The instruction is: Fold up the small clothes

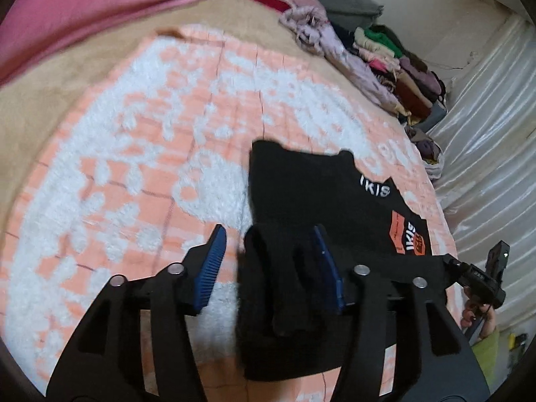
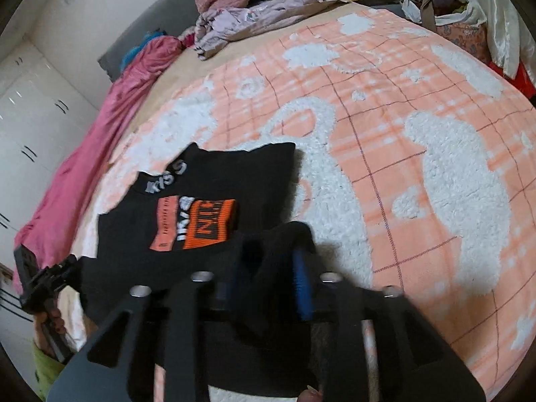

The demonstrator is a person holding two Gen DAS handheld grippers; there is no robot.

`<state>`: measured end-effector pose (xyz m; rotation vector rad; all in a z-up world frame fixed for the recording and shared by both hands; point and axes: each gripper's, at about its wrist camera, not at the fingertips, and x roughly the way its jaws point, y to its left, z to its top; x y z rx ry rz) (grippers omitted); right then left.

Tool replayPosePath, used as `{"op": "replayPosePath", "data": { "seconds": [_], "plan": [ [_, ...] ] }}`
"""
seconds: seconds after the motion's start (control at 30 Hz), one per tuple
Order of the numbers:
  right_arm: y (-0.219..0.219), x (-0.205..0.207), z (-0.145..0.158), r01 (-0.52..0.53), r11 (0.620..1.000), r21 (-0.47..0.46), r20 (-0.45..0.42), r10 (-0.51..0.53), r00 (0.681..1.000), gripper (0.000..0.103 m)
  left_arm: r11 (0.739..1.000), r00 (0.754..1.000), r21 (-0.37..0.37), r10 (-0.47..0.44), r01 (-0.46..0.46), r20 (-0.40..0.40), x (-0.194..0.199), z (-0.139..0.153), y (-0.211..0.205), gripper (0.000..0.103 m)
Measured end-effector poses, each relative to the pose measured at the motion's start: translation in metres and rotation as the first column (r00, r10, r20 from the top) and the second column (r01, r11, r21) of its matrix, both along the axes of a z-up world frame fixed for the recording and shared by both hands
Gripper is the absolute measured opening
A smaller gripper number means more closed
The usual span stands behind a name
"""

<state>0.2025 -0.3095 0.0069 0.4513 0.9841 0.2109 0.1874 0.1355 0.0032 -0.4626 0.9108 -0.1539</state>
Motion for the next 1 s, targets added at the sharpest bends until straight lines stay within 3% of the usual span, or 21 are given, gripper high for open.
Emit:
{"op": "replayPosePath", "data": {
  "seconds": [0.03,0.1,0.23,0.4,0.53,0.6,0.83,1.0],
  "plan": [
    [-0.002,-0.004,0.003,0.002,1.000,-0.001,0.010,-0.002,1.000,0.034,1.000,1.000,0.016,0.002,-0.002,0.022,-0.004,0.006,0.001,0.048],
    [-0.004,-0.011,0.009,0.027,0.998,-0.060,0.031,-0.025,0.999,0.047,0.999,0.999,0.045,-0.005,0.002,0.053,-0.015,0.018,0.000,0.050],
    [-0.007,-0.030,0.022,0.013,0.990,-0.141,0.099,0.001,0.995,0.049,0.990,0.994,0.134,-0.066,0.053,0.090,-0.042,0.030,-0.017,0.052],
    [0.004,-0.067,0.028,-0.055,0.951,-0.305,0.161,0.109,0.981,0.055,0.967,0.985,0.214,-0.155,0.135,0.080,-0.075,0.022,-0.042,0.054],
    [0.011,-0.086,0.026,-0.071,0.906,-0.418,0.172,0.156,0.973,0.055,0.902,0.981,0.400,-0.193,0.163,0.036,-0.087,0.002,-0.054,0.054],
    [0.013,-0.086,0.021,-0.073,0.878,-0.473,0.158,0.166,0.973,0.055,0.873,0.980,0.454,-0.198,0.177,-0.003,-0.083,-0.008,-0.058,0.054],
    [0.019,-0.069,0.005,-0.074,0.839,-0.539,0.117,0.161,0.980,0.055,0.864,0.965,0.448,-0.263,0.230,0.010,-0.062,-0.004,-0.075,0.054],
    [0.024,-0.054,-0.001,-0.081,0.800,-0.594,0.110,0.181,0.977,0.055,0.896,0.950,0.322,-0.311,0.305,-0.033,-0.036,-0.008,-0.086,0.054]
  ]
}}
